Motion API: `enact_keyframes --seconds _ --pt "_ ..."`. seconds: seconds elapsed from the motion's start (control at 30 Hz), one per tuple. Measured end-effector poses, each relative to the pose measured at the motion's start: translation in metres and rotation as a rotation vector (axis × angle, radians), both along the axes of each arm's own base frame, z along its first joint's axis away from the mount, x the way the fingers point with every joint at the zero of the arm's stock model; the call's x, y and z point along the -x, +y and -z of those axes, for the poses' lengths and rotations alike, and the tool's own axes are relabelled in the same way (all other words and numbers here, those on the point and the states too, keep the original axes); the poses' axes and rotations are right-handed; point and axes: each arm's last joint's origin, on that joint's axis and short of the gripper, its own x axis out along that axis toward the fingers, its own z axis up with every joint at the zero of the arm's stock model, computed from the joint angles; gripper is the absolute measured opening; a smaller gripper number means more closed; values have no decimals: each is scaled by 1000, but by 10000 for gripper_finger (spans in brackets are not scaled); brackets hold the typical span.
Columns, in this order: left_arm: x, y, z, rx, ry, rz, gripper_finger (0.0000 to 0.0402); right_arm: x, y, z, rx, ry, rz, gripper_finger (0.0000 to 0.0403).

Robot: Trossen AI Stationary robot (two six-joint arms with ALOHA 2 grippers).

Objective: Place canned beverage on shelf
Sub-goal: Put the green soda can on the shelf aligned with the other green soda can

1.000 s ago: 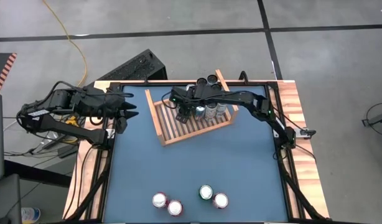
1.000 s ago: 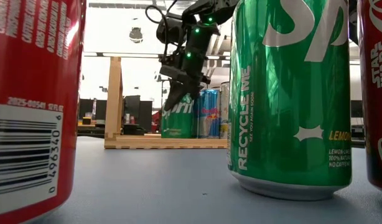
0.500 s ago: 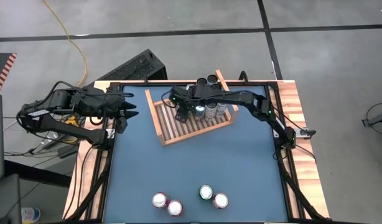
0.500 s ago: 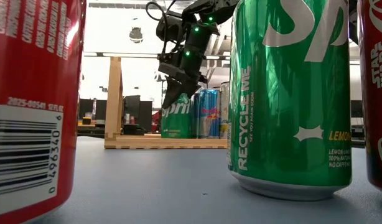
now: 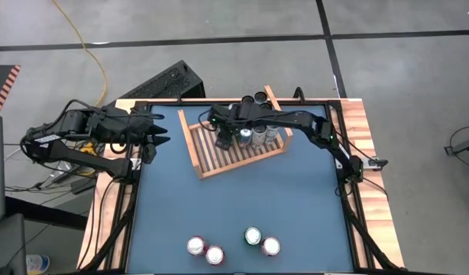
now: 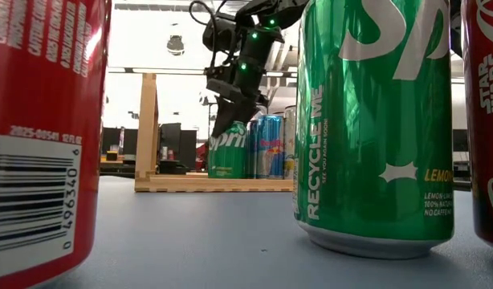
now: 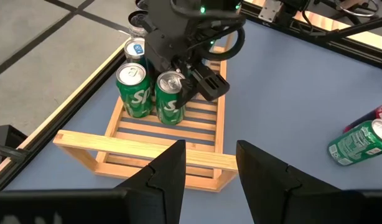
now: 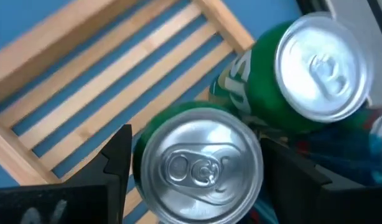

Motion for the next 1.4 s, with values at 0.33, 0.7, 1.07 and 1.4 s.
enact_keyframes --seconds 0.33,0.7,1.07,1.4 --pt "0 0 0 -1 0 -5 128 0 -1 -26 30 -31 -13 255" --pt "0 0 0 1 -1 -5 128 9 25 -72 91 -67 -81 233" --pt "0 0 0 2 0 -6 128 -11 71 -37 81 44 -264 13" --pt "0 0 1 17 3 -13 128 -15 52 -2 65 179 -227 3"
